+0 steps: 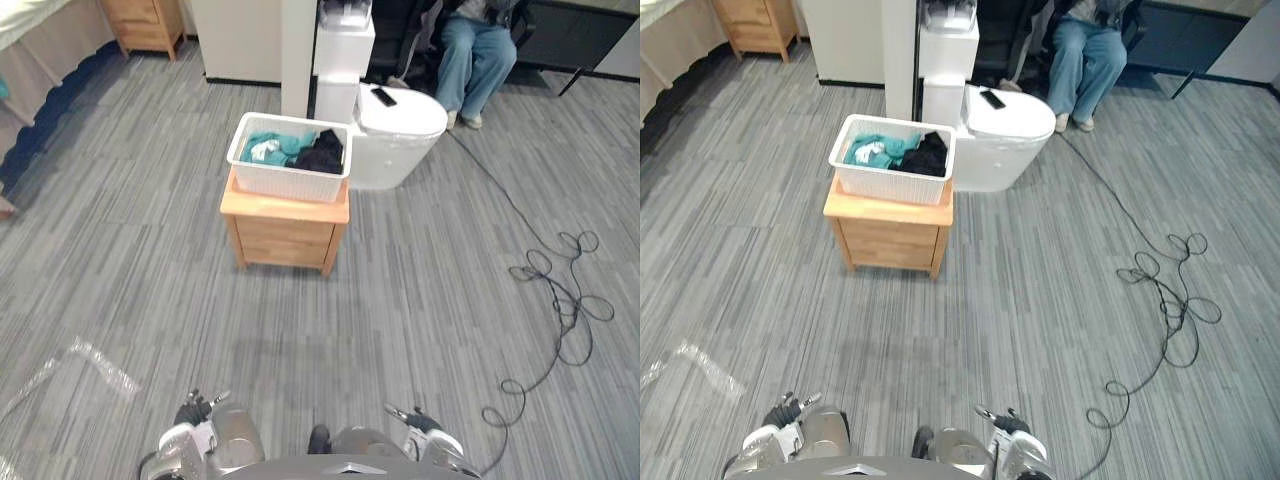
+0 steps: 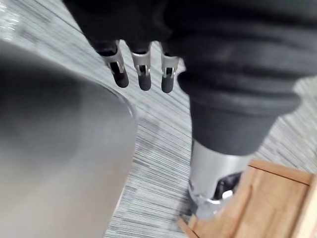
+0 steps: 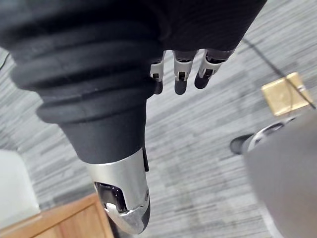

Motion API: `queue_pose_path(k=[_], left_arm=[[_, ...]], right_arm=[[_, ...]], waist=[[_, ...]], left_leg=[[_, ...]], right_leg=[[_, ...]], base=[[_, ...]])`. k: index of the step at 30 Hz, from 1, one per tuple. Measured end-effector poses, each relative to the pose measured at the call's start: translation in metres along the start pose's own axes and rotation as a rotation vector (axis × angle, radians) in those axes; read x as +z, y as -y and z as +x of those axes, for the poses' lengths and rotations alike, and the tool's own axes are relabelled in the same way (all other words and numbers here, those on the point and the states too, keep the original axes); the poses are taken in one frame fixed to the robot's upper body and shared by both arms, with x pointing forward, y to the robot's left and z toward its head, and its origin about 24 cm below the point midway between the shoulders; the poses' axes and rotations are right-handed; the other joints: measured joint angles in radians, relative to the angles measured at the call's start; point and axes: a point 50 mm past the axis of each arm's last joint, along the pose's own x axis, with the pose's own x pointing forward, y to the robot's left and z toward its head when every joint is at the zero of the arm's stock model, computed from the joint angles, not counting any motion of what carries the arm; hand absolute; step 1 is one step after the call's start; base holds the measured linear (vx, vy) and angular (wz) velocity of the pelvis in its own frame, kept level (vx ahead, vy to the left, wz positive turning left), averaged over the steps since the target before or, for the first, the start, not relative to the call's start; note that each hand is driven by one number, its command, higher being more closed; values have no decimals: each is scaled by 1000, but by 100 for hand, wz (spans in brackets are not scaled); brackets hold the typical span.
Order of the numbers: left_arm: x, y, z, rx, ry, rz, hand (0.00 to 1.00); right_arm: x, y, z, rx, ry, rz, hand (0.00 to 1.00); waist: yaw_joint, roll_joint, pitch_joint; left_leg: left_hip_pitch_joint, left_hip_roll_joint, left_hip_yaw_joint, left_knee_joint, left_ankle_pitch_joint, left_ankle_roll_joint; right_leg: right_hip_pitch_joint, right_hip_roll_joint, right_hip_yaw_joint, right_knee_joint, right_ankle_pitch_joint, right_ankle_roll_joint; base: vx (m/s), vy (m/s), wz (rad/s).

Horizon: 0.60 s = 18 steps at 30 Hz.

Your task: Pick up the laundry basket with both hands and put the clothes into the washing machine.

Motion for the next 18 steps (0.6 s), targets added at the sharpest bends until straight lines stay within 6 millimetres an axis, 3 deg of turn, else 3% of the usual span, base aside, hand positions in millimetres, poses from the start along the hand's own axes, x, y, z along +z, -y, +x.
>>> queue_pose_path(k=[2, 4, 5, 6, 7, 8, 9, 10, 11, 12, 13, 15, 18], left_arm=[[4, 0, 1, 3, 12, -18, 0], [4, -4, 1, 30, 11, -26, 0], [-2, -6, 0, 45, -10, -26, 0], [-5, -8, -1, 52, -21, -23, 0], [-7, -12, -2, 67, -27, -20, 0], [-18, -25, -6, 103, -59, -15, 0], [-23, -27, -8, 110, -80, -17, 0], [-26, -35, -8, 129, -99, -2, 0], [-23, -40, -8, 137, -101, 24, 0], [-20, -43, -7, 136, -101, 46, 0], [-21, -44, -7, 132, -111, 67, 0], [-21, -43, -7, 125, -119, 90, 0], [-17, -42, -6, 117, -111, 140, 0]], right_arm=[[13, -9, 2, 24, 32, -27, 0], [20, -16, 3, 45, 60, -55, 0], [18, -12, 2, 34, 65, -55, 0], [14, -7, 1, 23, 58, -57, 0], [4, 3, -1, 2, 36, -61, 0], [-9, 9, -4, -12, 1, -67, 0], [-14, 12, -5, -17, -17, -78, 0], [-26, 14, -7, -26, -62, -64, 0], [-36, 13, -9, -25, -93, -46, 0], [-47, 11, -11, -23, -129, -16, 0], [-48, 12, -12, -24, -135, 9, 0], [-46, 7, -11, -10, -127, -4, 0], [-42, 1, -10, 10, -101, -10, 0]], waist=[[14, 5, -2], [14, 4, -2], [12, 13, -8], [12, 19, -12], [17, 15, -23], [27, -9, -58], [25, -17, -72], [17, -53, -89], [6, -78, -94], [-5, -89, -88], [-13, -91, -81], [-7, -87, -73], [-7, -77, -69]], left_leg=[[-60, -12, 12, -208, -8, -5], [-67, -29, 12, -559, 41, -15], [-30, -44, 1, -813, 102, -34], [-22, -46, -4, -881, 121, -34], [-23, -60, -6, -868, 125, -22], [-43, -102, -12, -785, 186, 4], [-55, -123, -22, -756, 212, 24], [-50, -154, -14, -728, 203, 42], [-33, -186, -10, -729, 178, 63], [7, -214, -8, -739, 156, 77], [76, -232, -15, -763, 134, 92], [234, -244, -8, -870, 128, 94], [404, -244, 8, -1002, 127, 93]], right_leg=[[42, -12, 32, -49, -13, 20], [101, -37, 57, -86, -38, 58], [142, -50, 60, -93, -65, 103], [165, -56, 61, -93, -84, 131], [207, -84, 66, -78, -135, 164], [208, -129, 94, -24, -187, 184], [184, -149, 102, 37, -194, 189], [100, -200, 108, 232, -177, 192], [32, -236, 107, 387, -113, 184], [-43, -269, 113, 574, 11, 194], [-97, -285, 104, 710, 24, 210], [-135, -297, 45, 773, -23, 189], [-221, -274, -44, 657, -101, 177]], base=[[485, 34, -67], [508, 148, -51], [399, 151, -22], [542, 300, -23], [595, 384, -40], [716, 451, -41], [626, 408, -33], [504, 314, 10], [763, 444, 36], [751, 383, 48], [734, 356, 33], [501, 217, 1], [397, 115, -8]])
